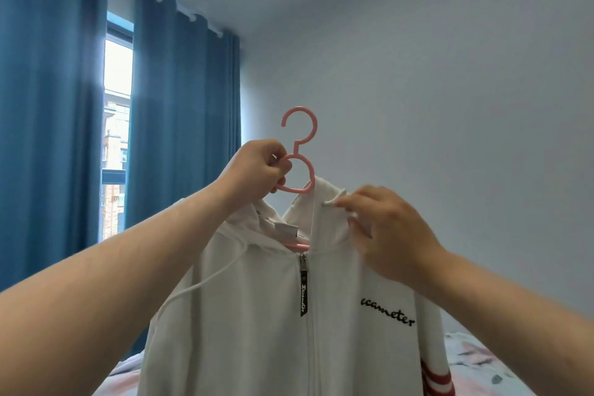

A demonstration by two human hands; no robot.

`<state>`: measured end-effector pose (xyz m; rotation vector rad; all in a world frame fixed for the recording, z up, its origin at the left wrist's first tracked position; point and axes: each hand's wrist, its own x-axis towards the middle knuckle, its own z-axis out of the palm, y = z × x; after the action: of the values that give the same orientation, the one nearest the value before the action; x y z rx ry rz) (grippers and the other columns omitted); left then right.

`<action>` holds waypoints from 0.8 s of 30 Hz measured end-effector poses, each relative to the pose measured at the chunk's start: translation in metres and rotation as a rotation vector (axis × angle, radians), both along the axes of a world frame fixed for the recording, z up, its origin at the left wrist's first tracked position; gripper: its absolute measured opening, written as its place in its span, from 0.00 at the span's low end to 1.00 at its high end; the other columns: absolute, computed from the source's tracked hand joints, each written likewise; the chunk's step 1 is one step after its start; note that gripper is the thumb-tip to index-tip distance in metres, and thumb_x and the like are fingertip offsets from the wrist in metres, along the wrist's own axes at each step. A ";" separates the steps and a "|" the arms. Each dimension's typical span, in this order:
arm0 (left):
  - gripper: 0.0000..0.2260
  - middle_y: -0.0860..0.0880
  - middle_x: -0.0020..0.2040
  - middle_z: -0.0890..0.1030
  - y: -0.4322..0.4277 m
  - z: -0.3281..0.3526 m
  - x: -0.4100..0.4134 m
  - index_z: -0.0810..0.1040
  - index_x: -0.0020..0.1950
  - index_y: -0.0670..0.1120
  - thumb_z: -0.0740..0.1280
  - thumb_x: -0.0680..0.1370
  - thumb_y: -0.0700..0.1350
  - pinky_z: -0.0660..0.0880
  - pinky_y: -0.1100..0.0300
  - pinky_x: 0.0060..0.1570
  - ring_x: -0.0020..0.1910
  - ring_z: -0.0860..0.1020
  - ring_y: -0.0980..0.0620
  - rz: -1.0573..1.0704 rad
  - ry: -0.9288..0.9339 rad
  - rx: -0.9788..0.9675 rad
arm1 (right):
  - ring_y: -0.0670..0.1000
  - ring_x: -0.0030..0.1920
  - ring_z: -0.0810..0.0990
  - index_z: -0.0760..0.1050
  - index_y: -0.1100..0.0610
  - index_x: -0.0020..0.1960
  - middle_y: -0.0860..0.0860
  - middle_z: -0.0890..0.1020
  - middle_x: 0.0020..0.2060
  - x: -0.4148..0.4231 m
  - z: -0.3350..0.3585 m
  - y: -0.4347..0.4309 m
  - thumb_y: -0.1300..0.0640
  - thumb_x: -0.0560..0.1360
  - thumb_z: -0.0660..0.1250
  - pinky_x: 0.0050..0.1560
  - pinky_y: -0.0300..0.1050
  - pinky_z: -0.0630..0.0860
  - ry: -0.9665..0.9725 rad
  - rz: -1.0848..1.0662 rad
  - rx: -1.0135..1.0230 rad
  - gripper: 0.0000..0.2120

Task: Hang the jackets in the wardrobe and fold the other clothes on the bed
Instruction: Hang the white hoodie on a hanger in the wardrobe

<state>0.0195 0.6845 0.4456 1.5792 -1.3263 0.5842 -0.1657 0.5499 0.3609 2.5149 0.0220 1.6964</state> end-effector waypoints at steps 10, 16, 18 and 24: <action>0.02 0.50 0.32 0.83 -0.018 0.000 -0.018 0.79 0.46 0.48 0.68 0.79 0.43 0.78 0.66 0.33 0.32 0.82 0.53 -0.121 0.045 0.036 | 0.52 0.60 0.82 0.77 0.50 0.65 0.52 0.83 0.59 0.008 0.087 -0.027 0.49 0.81 0.63 0.59 0.49 0.79 0.875 0.407 1.031 0.14; 0.03 0.51 0.32 0.83 -0.021 -0.005 -0.021 0.79 0.46 0.50 0.67 0.80 0.44 0.78 0.66 0.34 0.31 0.81 0.53 -0.130 0.023 0.070 | 0.46 0.41 0.82 0.78 0.54 0.47 0.49 0.82 0.41 0.000 0.080 -0.032 0.45 0.79 0.67 0.44 0.43 0.79 0.859 0.334 0.906 0.11; 0.04 0.54 0.32 0.83 -0.023 -0.006 -0.020 0.79 0.46 0.53 0.67 0.80 0.45 0.79 0.66 0.34 0.31 0.81 0.54 -0.099 0.010 0.090 | 0.44 0.38 0.78 0.78 0.53 0.44 0.46 0.81 0.38 -0.004 0.081 -0.031 0.41 0.76 0.67 0.42 0.40 0.76 0.808 0.087 0.656 0.15; 0.04 0.53 0.35 0.82 -0.024 -0.017 -0.005 0.80 0.49 0.52 0.65 0.81 0.48 0.82 0.48 0.41 0.35 0.81 0.51 0.070 -0.005 0.052 | 0.49 0.30 0.68 0.67 0.55 0.32 0.50 0.71 0.29 -0.038 0.097 -0.052 0.43 0.73 0.72 0.28 0.41 0.62 0.237 -0.217 0.292 0.22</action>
<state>0.0140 0.6600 0.4290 1.6735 -1.3033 0.6015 -0.2042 0.4983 0.4576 2.7867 -0.4943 1.3995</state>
